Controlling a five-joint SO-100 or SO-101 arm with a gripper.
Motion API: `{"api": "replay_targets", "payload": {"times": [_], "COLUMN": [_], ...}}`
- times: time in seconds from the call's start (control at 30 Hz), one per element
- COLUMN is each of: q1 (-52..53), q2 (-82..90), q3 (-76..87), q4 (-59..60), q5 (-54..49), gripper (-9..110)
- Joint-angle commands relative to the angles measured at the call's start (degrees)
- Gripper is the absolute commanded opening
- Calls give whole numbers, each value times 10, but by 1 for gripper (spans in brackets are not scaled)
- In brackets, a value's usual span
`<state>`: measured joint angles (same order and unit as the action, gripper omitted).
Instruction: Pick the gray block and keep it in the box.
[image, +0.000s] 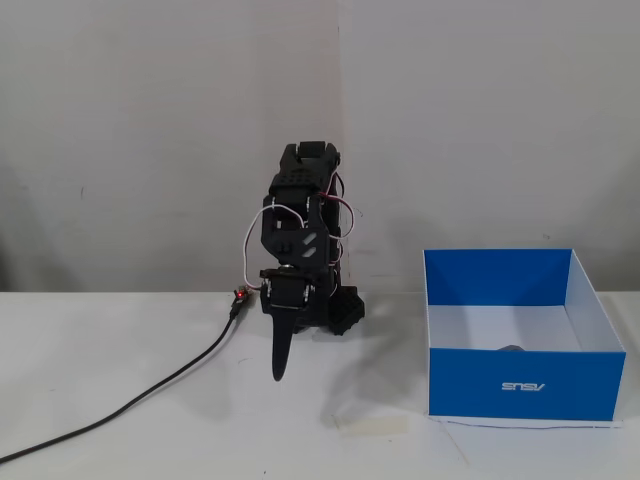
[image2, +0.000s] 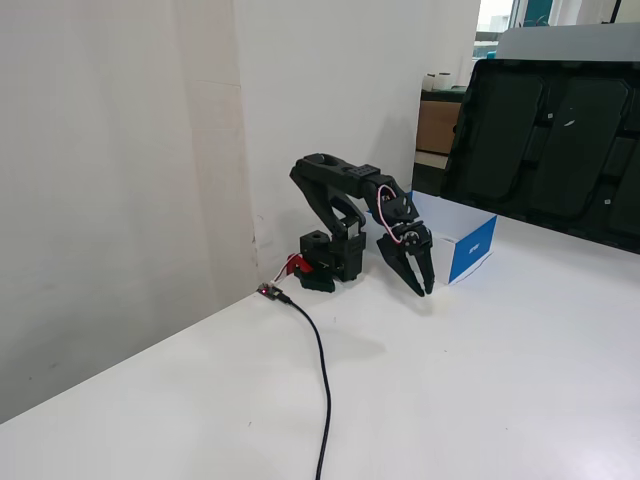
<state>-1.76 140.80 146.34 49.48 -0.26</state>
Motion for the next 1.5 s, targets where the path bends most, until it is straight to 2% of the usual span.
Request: {"api": "replay_targets", "payload": {"times": [0.0,0.3,0.6,0.97,1.47], "q1": [6,4,12,-4,-4], "q2": [56,119,241,553,556], "q3": [27,119,189,277,272], "q4": [-25,-54,-31,138,165], "q5": [11,23,26,26,30], "gripper": [0,0,0,0,0]}}
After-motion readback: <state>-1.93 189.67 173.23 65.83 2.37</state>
